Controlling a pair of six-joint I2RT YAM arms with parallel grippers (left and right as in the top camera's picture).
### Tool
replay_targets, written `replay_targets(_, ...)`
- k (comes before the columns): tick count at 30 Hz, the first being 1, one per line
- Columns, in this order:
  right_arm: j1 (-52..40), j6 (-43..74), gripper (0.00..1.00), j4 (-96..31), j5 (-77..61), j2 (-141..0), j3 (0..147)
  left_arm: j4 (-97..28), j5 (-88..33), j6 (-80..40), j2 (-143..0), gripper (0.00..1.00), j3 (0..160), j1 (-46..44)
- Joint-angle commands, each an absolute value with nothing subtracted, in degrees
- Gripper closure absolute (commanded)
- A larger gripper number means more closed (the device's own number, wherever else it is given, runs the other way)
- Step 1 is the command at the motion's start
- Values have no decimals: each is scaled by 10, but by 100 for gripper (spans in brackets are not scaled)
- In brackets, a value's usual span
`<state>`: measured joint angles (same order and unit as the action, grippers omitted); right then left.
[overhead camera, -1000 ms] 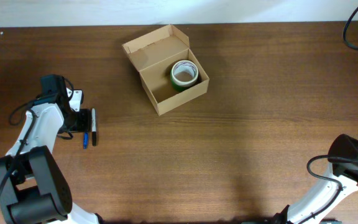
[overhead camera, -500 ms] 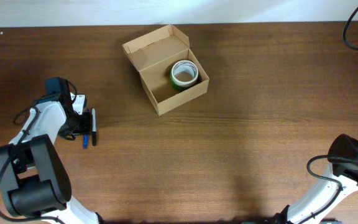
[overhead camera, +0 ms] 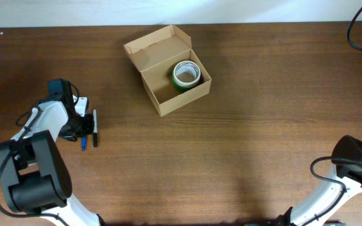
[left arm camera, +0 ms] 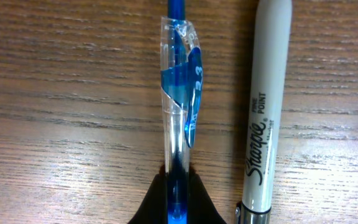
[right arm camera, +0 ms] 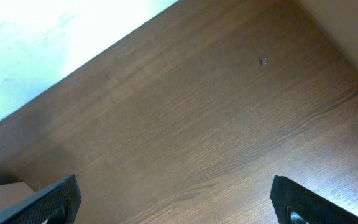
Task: Pack container
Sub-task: 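Lower the left gripper onto the blue pen and grasp it, then carry the blue pen into the box and release it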
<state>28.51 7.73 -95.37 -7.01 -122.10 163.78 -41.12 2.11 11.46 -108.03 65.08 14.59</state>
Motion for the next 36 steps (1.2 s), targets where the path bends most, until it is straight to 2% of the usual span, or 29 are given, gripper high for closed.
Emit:
replay_targets(1, 286, 80, 1, -952, -73, -1214, 1640, -411, 23, 111, -1099, 98, 646, 149)
replay_targets(5, 286, 80, 1, -952, -73, -1214, 1640, -438, 16, 97, -1099, 98, 666, 149)
replay_targets(9, 286, 80, 1, -952, -73, -1214, 1640, -538, 8, 97, -1099, 98, 759, 149)
replay_targets(15, 286, 80, 1, -952, -73, -1214, 1640, -698, 8, 100, -1099, 98, 1026, 144)
replay_targets(20, 286, 80, 1, -952, -73, -1214, 1640, -742, -40, 177, -1099, 98, 1261, 116)
replay_targets(25, 286, 80, 1, -952, -73, -1214, 1640, -733, -111, 276, -1099, 98, 1403, 46)
replay_targets(31, 286, 80, 1, -952, -73, -1214, 1640, -738, -122, 370, -1118, 98, 1416, -77)
replay_targets(36, 286, 80, 1, -952, -73, -1214, 1640, -755, -79, 378, -1188, 99, 1416, -160)
